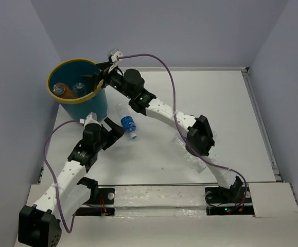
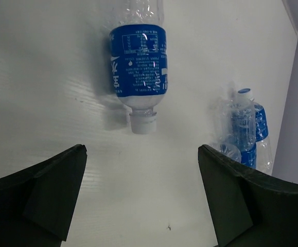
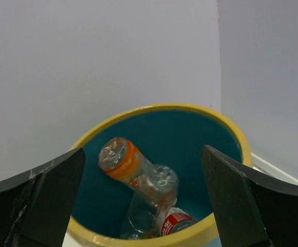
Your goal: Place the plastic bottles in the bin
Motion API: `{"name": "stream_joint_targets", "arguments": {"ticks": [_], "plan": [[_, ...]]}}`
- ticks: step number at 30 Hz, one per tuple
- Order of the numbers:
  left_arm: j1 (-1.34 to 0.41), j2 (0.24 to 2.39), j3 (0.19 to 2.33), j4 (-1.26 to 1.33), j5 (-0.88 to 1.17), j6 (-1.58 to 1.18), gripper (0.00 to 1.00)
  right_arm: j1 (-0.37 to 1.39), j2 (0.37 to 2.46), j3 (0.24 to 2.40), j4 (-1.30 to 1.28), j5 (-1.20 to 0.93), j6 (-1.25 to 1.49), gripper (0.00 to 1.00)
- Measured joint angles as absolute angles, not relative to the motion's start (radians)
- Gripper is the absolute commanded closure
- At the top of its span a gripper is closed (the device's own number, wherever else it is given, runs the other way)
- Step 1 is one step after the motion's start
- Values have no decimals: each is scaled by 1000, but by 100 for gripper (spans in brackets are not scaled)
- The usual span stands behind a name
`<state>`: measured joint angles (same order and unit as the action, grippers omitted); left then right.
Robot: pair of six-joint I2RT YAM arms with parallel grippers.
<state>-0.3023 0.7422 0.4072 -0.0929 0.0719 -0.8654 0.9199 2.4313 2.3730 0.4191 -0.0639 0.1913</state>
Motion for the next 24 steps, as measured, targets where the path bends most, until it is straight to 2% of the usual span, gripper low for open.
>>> {"name": "stream_joint_targets", "arguments": {"ticks": [2,7,13,17,24], "plan": [[-320,802,429,-60,41,-865,1,920,2323,2259,401,-67,174,3],[-400,975,517,-11,-99,-862,1,900,1845,1727,381,-73,160,14],[-464,1215,671,56,-268,-850,1,802,1414,1307,344,-82,205,13],[-480,1379,782,67,-392,-830,1,781,1255,1104,245,-82,228,7],[-482,1632,950,58,-538,-789,2,787,1040,789,52,-90,285,6]]}}
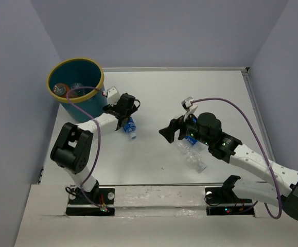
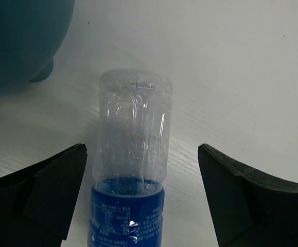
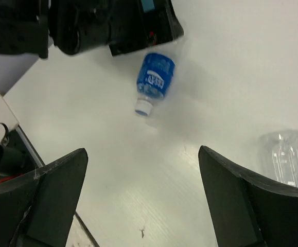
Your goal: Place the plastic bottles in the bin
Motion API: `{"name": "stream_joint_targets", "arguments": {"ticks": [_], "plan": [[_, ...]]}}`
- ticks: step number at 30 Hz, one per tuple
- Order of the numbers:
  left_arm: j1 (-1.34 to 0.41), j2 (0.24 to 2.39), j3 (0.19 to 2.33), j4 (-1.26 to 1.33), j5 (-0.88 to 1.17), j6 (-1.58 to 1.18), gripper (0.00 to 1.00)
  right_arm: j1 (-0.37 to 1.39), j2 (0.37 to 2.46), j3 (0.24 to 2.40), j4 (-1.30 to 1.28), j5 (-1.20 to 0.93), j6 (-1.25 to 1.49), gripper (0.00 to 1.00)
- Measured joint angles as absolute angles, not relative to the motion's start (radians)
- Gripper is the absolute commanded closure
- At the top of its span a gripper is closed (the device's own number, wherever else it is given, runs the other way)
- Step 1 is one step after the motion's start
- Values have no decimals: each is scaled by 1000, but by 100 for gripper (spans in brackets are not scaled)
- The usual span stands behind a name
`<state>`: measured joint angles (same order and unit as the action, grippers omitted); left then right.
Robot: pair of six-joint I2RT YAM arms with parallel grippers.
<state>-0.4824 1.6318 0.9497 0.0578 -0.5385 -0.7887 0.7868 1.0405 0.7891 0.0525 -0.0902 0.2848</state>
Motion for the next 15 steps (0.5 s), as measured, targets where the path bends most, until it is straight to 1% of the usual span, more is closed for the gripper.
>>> {"name": "stream_joint_targets", "arguments": {"ticks": [5,8,11,15], "plan": [[-483,1747,1040,45,-589,-762,5,786,930,622,-86,-56,344,2],[-482,1801,1081,38,-620,-744,7,786,911,589,-162,-5,365,0],[-479,1841,1108,35,-637,-728,11,786,932,590,-203,47,386,0],[-469,1890,1137,35,-645,-704,15,784,1015,594,-243,110,404,0]]}}
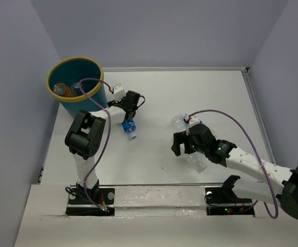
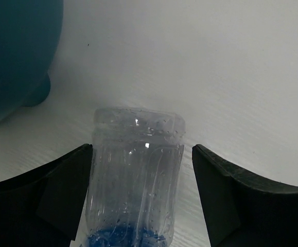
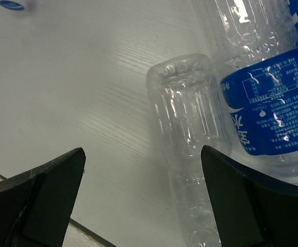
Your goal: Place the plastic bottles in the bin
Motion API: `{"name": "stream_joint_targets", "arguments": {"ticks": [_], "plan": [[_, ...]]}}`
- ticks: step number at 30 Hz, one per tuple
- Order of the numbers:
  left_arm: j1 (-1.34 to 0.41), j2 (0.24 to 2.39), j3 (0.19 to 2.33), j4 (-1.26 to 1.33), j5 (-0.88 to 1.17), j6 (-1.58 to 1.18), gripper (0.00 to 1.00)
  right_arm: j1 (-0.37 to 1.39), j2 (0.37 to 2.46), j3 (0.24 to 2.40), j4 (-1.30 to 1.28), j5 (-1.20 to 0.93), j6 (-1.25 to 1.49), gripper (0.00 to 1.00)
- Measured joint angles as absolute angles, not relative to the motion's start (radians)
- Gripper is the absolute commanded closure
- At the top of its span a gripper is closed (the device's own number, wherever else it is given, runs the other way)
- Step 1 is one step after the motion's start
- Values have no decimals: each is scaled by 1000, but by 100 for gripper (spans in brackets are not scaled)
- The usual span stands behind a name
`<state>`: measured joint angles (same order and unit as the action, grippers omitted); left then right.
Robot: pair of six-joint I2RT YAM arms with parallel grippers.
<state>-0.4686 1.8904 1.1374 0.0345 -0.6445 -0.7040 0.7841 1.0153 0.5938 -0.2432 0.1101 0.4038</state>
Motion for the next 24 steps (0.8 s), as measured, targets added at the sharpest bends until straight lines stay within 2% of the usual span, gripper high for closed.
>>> {"name": "stream_joint_targets", "arguments": {"ticks": [10,16,24], "plan": [[-463,1909,1132,52,-621,-669,49,778,1127,680,-326,208,399,0],[-485,1807,1006,110,-537,-650,62,772,1253,744,-334,223,373,1],[-546,1530,847,115,-471,-644,77,772,1376,776,-338,205,351,10]]}}
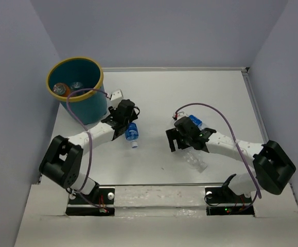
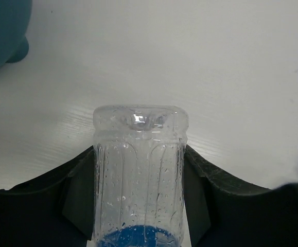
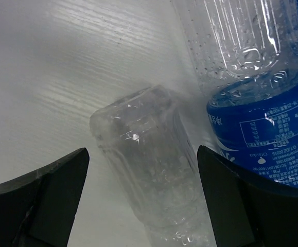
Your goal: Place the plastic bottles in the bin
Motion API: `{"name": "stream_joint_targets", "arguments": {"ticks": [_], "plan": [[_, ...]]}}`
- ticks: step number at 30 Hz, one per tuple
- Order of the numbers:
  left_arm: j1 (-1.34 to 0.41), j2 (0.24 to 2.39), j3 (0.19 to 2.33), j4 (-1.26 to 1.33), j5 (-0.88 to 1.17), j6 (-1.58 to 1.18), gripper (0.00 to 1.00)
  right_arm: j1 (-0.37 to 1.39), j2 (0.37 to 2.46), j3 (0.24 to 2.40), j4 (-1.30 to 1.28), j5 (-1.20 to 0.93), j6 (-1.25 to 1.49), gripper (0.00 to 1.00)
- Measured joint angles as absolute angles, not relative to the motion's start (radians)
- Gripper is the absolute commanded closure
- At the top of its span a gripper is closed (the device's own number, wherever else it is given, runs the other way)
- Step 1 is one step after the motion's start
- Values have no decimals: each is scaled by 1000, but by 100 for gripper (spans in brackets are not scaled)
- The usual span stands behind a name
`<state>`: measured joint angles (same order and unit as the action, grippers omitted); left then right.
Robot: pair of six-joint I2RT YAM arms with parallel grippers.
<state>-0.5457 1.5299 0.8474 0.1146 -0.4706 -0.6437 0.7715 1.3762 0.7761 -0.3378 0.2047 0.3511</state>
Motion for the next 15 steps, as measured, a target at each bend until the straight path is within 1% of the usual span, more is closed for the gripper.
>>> {"name": "stream_joint_targets", "arguments": {"ticks": [3,6,8,9,12,13,14,15], "plan": [[-551,1403,833,100,-454,-631,80,772,1407,781,-336,177,348,11],[-560,1276,840,74,-442,-607,80,771,1459,798,-334,132,331,12],[-562,1206,866,33,-442,-584,80,771,1491,812,-333,104,317,12],[-561,1178,900,-2,-445,-570,80,771,1499,815,-334,93,312,14],[-561,1151,1038,-92,-466,-523,80,771,1521,827,-332,41,297,28],[-561,1151,1111,-110,-479,-504,80,771,1529,834,-332,23,291,42],[-558,1151,1214,-141,-504,-469,80,771,1535,839,-331,12,288,45],[-554,1152,1259,-146,-513,-453,80,771,1539,846,-328,-5,286,47]]}}
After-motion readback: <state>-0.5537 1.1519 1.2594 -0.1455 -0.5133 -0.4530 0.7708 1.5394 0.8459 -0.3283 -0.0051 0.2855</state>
